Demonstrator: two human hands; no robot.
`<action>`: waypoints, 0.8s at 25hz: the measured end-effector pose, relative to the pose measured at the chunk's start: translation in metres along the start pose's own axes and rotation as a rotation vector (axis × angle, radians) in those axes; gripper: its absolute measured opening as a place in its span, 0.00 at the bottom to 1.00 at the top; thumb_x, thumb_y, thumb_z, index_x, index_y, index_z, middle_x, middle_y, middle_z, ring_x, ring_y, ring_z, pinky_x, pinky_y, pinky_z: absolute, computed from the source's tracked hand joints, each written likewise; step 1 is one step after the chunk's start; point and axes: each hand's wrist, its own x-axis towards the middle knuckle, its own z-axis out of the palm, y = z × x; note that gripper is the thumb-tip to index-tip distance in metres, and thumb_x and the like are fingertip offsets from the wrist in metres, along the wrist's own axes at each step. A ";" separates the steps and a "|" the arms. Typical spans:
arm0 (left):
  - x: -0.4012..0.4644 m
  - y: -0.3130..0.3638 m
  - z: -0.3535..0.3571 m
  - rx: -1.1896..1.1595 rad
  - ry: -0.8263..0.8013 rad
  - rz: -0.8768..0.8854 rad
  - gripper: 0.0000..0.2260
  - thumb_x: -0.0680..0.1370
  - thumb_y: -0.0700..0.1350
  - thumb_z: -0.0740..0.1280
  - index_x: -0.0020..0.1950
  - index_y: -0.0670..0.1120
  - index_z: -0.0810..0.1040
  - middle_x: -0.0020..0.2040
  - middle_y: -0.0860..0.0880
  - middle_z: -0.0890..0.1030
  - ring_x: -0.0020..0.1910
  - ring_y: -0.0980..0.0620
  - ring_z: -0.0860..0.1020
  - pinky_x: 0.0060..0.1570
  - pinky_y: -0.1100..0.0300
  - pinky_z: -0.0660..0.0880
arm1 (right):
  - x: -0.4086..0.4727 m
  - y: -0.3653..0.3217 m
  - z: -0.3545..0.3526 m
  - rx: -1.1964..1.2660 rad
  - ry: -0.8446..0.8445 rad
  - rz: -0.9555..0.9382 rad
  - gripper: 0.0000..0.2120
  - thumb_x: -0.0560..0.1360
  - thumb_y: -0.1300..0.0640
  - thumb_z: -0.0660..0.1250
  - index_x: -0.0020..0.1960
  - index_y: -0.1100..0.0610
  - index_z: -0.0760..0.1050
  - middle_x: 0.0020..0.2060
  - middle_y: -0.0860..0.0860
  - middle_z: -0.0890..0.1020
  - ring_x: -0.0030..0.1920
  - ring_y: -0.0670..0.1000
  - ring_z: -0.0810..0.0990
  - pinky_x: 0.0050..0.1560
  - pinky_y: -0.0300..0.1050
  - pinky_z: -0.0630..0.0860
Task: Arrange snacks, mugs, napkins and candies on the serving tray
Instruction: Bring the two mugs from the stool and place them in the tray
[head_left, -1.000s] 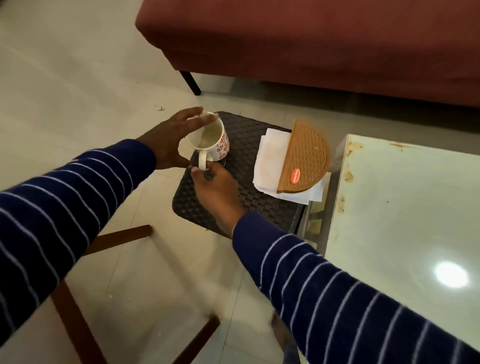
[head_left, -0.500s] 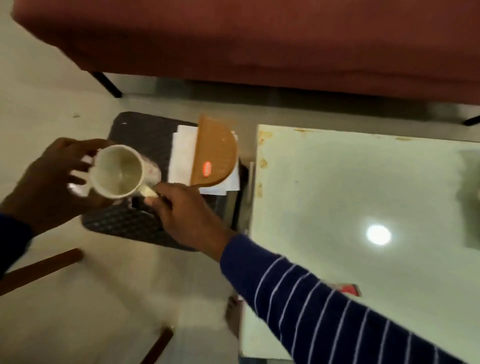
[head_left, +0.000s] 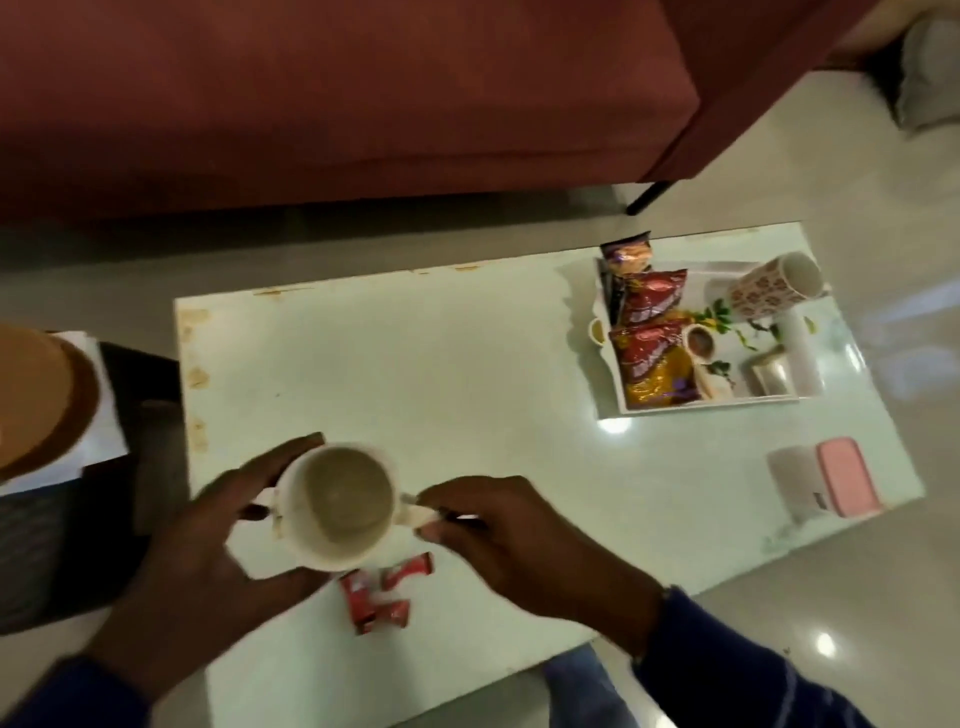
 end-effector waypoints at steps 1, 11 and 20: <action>0.008 0.024 0.017 -0.054 -0.006 -0.008 0.44 0.59 0.63 0.77 0.73 0.58 0.69 0.65 0.62 0.77 0.60 0.61 0.77 0.51 0.68 0.75 | -0.017 0.014 -0.025 -0.014 0.038 0.033 0.09 0.81 0.56 0.66 0.56 0.58 0.81 0.46 0.52 0.85 0.45 0.50 0.82 0.47 0.46 0.78; 0.144 0.253 0.305 -0.261 -0.121 0.108 0.37 0.62 0.53 0.82 0.66 0.64 0.69 0.59 0.70 0.75 0.60 0.66 0.74 0.49 0.65 0.78 | -0.176 0.169 -0.264 0.189 0.597 0.275 0.11 0.78 0.56 0.66 0.57 0.57 0.81 0.51 0.55 0.86 0.56 0.58 0.82 0.61 0.64 0.75; 0.248 0.309 0.468 -0.205 -0.097 0.095 0.32 0.61 0.52 0.81 0.62 0.58 0.72 0.47 0.70 0.75 0.48 0.71 0.74 0.44 0.78 0.70 | -0.184 0.316 -0.375 0.478 0.732 0.375 0.11 0.82 0.63 0.61 0.63 0.62 0.76 0.54 0.65 0.82 0.60 0.64 0.80 0.68 0.64 0.71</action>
